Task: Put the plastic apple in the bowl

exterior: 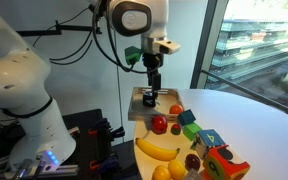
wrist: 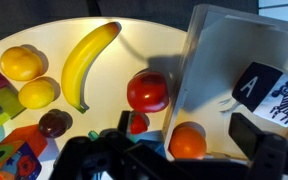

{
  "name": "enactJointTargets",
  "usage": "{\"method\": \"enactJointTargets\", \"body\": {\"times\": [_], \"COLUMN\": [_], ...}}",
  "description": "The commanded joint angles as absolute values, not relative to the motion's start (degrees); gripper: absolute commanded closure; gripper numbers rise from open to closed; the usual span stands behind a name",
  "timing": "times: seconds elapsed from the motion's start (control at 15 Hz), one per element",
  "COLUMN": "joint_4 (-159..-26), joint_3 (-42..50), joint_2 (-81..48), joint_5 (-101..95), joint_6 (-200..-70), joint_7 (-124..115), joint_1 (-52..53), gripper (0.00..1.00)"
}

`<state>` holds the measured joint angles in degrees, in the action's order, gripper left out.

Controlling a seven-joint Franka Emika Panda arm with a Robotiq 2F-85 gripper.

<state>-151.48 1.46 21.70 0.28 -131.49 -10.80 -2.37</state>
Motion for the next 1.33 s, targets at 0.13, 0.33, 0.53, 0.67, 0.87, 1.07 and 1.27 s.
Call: {"method": "enactJointTargets", "body": {"times": [0.13,0.33,0.53,0.67,0.87,1.07,1.27], "joint_4": [-151.18,-151.34,-151.34,-150.93,-150.80,-150.92,-151.13], "joint_3": [0.93,0.85,0.85,1.45,1.83,1.77,1.89], "joint_2": [21.55,21.53,21.52,20.26,18.44,16.37,13.82], "joint_5": [0.03,0.02,0.02,0.39,-0.05,-1.27,-2.34], "joint_6": [-131.39,-131.39,-131.39,-131.35,-131.83,-132.93,-135.17], "joint_7": [-10.58,-10.59,-10.59,-9.54,-9.09,-9.62,-9.60], "joint_1": [-3.03,-3.01,-3.01,-3.04,-3.35,-4.03,-4.68], "gripper": [0.00,0.00,0.00,0.00,0.00,0.00,0.00]}}
